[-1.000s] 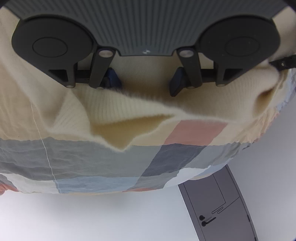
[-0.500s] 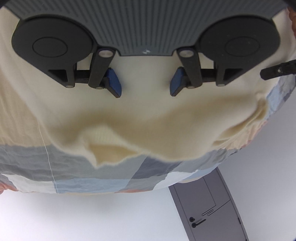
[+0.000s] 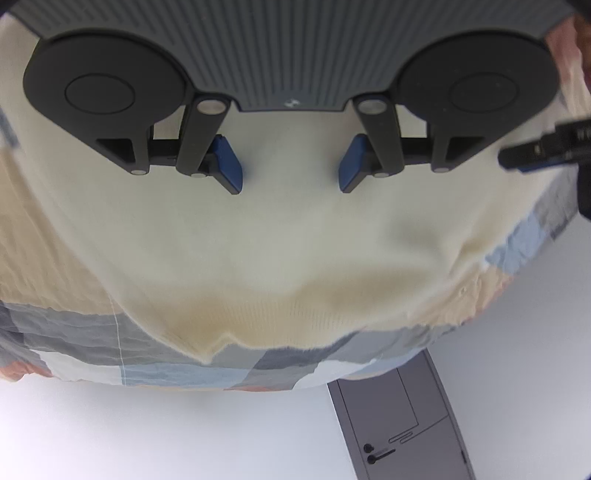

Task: Fold large clothes

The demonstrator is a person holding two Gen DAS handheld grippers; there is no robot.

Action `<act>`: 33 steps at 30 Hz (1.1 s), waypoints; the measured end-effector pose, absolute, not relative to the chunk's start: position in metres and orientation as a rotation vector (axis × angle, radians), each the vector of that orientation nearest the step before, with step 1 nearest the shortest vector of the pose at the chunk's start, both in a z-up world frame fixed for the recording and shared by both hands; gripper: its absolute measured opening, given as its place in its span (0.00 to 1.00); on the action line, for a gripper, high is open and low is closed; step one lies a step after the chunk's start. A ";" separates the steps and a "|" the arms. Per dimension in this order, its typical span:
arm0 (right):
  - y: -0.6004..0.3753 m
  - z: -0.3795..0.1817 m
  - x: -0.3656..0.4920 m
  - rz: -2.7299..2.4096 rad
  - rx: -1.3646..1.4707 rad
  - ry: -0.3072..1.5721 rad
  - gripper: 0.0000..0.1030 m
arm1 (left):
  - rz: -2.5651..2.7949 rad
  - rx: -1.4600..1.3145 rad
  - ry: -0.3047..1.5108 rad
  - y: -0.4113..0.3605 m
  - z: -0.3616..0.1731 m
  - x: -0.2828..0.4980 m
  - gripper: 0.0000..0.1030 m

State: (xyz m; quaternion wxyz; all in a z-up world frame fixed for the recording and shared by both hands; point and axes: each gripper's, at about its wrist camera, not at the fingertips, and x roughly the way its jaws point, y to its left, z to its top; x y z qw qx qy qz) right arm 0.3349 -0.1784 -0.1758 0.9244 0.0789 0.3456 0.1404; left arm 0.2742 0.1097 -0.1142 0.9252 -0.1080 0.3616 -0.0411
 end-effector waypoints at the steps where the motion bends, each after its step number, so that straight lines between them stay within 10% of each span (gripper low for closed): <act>1: -0.178 -0.178 0.332 0.285 0.159 0.714 0.58 | -0.083 -0.228 0.752 0.110 -0.117 0.275 0.62; 22: -0.181 -0.168 0.285 0.291 0.282 0.793 0.60 | -0.077 -0.468 0.725 0.126 -0.109 0.191 0.63; 33: -0.211 -0.170 0.259 0.309 0.610 0.829 0.89 | -0.044 -0.455 0.747 0.114 -0.109 0.185 0.63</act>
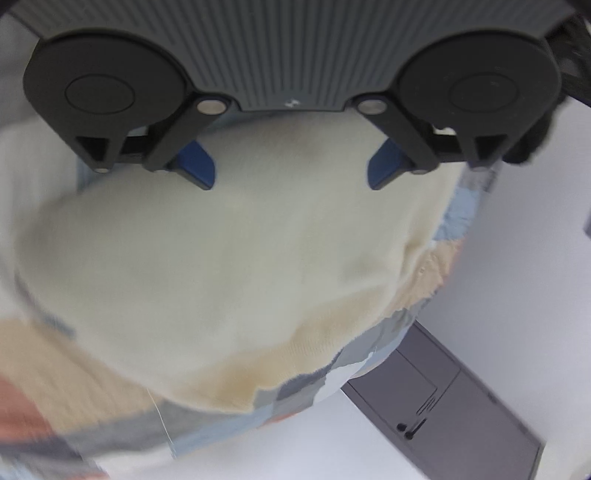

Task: Fold large clothes

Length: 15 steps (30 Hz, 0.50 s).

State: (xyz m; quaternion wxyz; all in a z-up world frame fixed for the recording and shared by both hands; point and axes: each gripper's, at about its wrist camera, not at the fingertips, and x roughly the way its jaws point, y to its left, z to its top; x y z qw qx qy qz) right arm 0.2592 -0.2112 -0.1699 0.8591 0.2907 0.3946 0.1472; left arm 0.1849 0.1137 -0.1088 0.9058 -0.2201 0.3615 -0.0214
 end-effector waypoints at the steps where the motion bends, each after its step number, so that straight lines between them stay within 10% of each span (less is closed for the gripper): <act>1: -0.212 -0.174 0.259 0.312 0.645 0.846 0.89 | -0.044 -0.457 0.750 0.114 -0.110 0.186 0.63; 15: -0.212 -0.235 0.282 0.286 1.048 0.992 0.90 | -0.059 -0.707 0.903 0.128 -0.148 0.207 0.76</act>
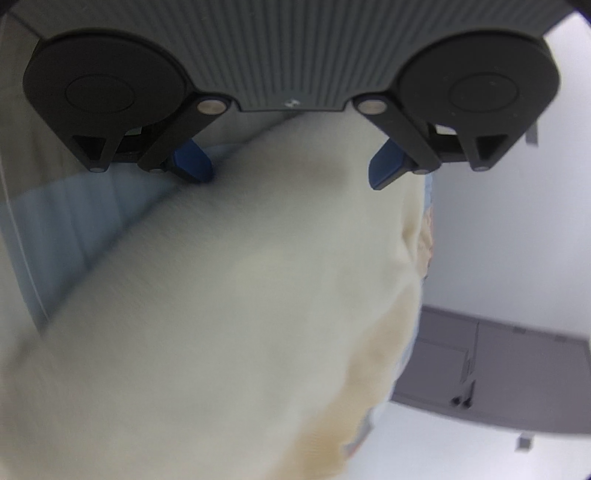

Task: Fold large clothes

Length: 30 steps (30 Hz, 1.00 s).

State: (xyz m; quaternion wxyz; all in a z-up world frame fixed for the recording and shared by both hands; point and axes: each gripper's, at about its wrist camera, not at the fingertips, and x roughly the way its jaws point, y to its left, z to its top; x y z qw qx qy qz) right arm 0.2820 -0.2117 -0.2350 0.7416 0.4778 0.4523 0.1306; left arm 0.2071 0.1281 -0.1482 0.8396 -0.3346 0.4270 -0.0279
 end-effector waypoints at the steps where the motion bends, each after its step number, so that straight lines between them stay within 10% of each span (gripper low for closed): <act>1: -0.212 -0.238 0.281 0.281 1.061 0.988 0.90 | -0.058 -0.736 0.908 0.131 -0.151 0.208 0.76; 25: -0.224 -0.239 0.284 0.300 1.214 0.873 0.91 | 0.039 -1.231 0.782 0.166 -0.195 0.231 0.73; 30: -0.237 -0.240 0.272 0.126 1.175 0.808 0.72 | 0.075 -1.194 0.755 0.166 -0.192 0.237 0.57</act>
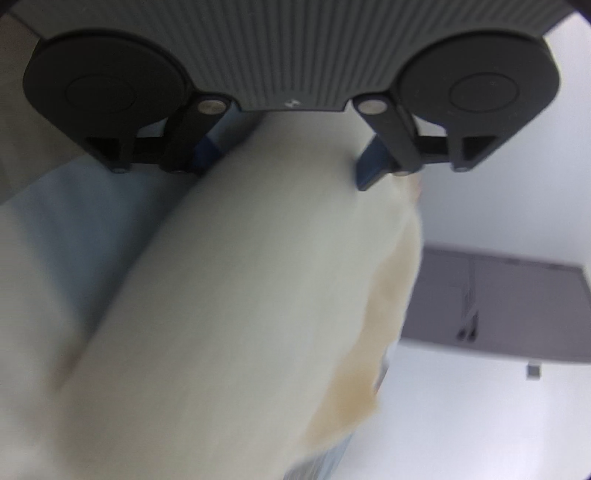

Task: Fold large clothes

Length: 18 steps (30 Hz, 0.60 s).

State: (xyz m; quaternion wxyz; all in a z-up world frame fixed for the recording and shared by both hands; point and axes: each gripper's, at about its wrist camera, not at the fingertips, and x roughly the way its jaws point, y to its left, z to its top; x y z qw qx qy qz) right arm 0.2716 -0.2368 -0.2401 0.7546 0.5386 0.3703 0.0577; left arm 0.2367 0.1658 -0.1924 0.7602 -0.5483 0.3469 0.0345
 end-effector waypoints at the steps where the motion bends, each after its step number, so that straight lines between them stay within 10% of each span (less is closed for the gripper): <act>1: -0.240 -0.239 0.268 0.092 1.173 0.775 0.73 | 0.079 -1.190 0.754 0.167 -0.193 0.238 0.55; 18: -0.251 -0.203 0.255 0.128 0.944 0.673 0.30 | 0.081 -0.917 0.609 0.155 -0.143 0.201 0.35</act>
